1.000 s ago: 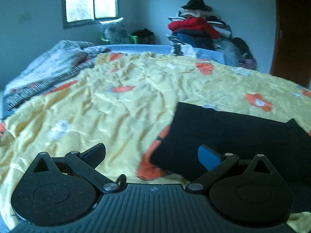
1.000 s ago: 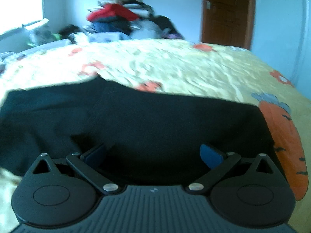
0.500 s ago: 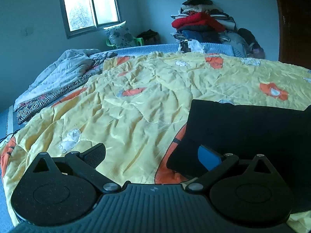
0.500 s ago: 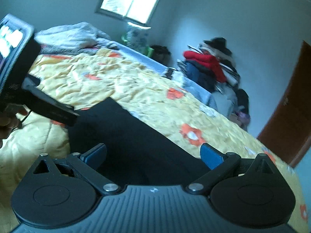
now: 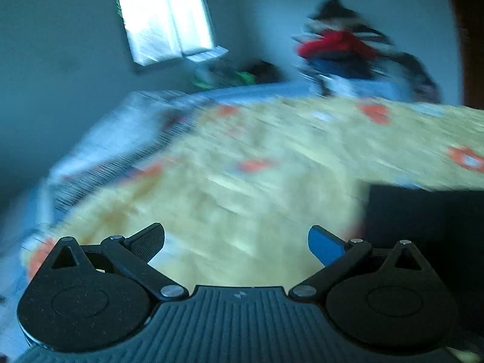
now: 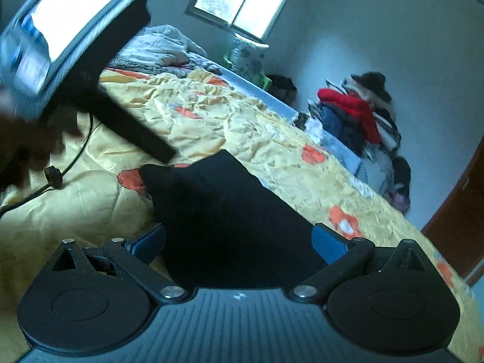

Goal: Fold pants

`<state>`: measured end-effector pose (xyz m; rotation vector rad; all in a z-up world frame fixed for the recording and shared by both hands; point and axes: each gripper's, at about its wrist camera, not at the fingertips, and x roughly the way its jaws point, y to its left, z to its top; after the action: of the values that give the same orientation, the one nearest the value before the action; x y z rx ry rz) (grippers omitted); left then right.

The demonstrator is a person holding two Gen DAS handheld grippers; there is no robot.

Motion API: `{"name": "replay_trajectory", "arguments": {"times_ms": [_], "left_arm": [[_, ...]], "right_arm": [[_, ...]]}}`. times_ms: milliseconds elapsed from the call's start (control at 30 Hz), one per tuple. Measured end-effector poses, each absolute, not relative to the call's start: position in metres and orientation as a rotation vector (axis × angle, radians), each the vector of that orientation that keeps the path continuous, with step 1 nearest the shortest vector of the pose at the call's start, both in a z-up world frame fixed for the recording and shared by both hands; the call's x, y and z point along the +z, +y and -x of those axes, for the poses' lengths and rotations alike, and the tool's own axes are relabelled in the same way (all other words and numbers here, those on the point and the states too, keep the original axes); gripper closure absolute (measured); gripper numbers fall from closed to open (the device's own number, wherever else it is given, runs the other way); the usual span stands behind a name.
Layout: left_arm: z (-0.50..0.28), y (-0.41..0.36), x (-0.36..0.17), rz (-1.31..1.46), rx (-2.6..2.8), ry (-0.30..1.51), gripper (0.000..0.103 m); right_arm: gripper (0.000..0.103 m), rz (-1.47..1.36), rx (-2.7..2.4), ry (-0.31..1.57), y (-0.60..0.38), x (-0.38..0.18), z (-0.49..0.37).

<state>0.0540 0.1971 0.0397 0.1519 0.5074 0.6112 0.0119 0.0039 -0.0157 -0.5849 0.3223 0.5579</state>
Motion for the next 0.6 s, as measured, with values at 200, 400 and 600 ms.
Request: {"name": "replay_trajectory", "arguments": {"times_ms": [200,400,600], "left_arm": [[-0.051,0.255,0.075,-0.242,0.924,0.370,0.000],[-0.059,0.246,0.042,0.125,0.486,0.591,0.001],[-0.065,0.232,0.018,0.364,0.295,0.661,0.001]], "right_arm": [[0.042,0.650,0.633,0.334,0.036,-0.031,-0.021],[0.047,0.752,0.663,0.356,0.064,-0.054,-0.024],[0.047,0.883,0.598,0.294,0.078,-0.070,-0.022]]}}
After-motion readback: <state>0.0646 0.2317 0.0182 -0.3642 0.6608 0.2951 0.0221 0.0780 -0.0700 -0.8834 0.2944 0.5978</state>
